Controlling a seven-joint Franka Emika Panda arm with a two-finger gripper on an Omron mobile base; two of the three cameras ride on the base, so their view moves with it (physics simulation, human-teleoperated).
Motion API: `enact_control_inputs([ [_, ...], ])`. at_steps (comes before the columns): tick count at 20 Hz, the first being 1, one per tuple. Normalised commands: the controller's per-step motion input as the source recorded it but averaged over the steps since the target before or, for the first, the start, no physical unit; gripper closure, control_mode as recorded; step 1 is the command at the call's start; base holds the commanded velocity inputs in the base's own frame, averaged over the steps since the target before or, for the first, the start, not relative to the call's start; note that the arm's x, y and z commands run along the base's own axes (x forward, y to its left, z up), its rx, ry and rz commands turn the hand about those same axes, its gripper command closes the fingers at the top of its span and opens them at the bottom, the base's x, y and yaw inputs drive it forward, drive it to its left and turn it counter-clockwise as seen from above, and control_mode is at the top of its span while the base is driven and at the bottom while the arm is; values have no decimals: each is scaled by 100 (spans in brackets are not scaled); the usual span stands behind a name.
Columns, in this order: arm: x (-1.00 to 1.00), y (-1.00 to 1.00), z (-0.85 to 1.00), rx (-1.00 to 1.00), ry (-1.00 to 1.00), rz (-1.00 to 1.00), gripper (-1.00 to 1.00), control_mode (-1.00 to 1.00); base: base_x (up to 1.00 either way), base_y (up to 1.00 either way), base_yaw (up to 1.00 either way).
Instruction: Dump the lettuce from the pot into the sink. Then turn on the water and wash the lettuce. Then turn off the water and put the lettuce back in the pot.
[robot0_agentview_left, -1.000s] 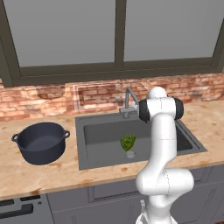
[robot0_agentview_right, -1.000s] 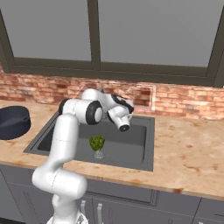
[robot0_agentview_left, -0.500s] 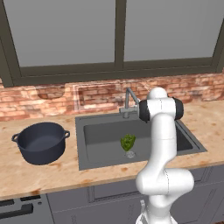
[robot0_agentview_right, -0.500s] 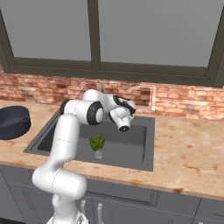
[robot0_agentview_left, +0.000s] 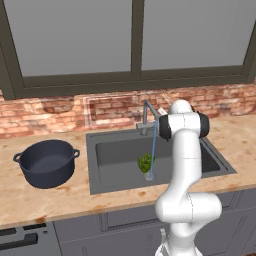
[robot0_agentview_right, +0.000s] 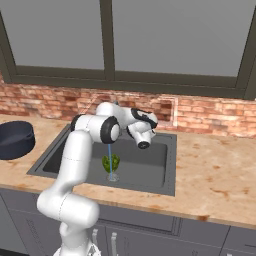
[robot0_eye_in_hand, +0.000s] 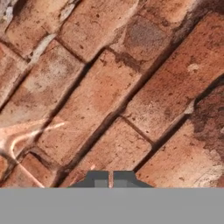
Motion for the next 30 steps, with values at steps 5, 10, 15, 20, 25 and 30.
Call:
enact_control_inputs([
  [5,-1,9,-21,2,0,1,100,-100,0,0,0],
  [10,-18,39,-37,0,1,7,100,-100,0,0,0],
  [15,-25,55,-41,0,6,11,100,-100,0,0,0],
  [20,-2,56,-4,0,1,5,100,-100,0,0,0],
  [25,1,53,0,0,0,2,100,-100,0,0,0],
  [30,0,76,0,0,0,5,100,-100,0,0,0],
])
